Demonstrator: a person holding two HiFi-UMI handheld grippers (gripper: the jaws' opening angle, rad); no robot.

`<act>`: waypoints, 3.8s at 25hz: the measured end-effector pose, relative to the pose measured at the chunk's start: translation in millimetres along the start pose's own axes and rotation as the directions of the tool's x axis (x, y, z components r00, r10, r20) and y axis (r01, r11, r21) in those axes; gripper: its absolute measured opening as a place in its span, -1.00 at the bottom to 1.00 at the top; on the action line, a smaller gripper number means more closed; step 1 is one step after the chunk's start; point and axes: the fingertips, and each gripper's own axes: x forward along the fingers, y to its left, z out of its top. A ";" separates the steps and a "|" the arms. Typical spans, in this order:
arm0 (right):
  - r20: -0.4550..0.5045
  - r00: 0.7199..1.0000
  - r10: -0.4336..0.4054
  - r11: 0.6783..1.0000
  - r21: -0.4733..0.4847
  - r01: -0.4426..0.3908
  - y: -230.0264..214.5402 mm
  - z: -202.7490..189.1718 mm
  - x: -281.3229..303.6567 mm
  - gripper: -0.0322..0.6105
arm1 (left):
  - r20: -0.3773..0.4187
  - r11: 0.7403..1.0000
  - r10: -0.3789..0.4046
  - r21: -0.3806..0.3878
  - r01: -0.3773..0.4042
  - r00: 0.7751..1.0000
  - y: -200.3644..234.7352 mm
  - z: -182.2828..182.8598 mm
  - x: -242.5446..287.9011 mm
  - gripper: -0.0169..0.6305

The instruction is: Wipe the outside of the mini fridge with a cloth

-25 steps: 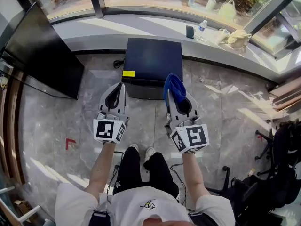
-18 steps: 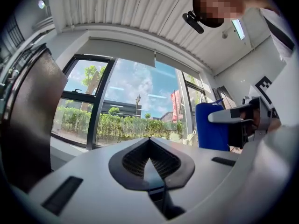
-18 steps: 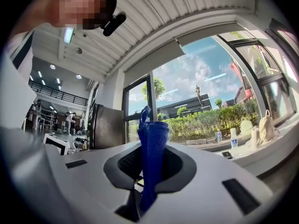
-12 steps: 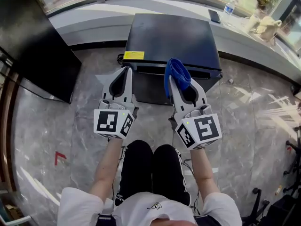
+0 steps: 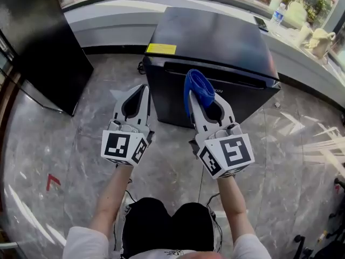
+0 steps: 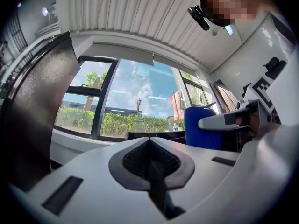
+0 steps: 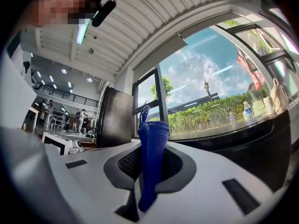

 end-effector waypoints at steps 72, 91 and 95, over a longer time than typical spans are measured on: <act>0.022 0.847 -0.530 0.846 -0.045 0.531 -222.4 -10.6 -122.9 -0.71 | -0.030 0.942 -0.307 -0.151 0.299 0.951 -193.7 -96.7 51.3 -0.93; 0.021 0.867 -0.497 0.857 -0.148 0.495 -203.6 -3.1 -135.8 -0.71 | -0.004 0.951 -0.252 -0.184 0.247 0.968 -165.7 -91.4 35.5 -0.93; 0.018 0.939 -0.345 0.933 -0.107 0.345 -138.4 -11.4 -101.3 -0.71 | -0.004 0.962 -0.211 -0.179 0.206 0.978 -144.3 -90.8 30.6 -0.93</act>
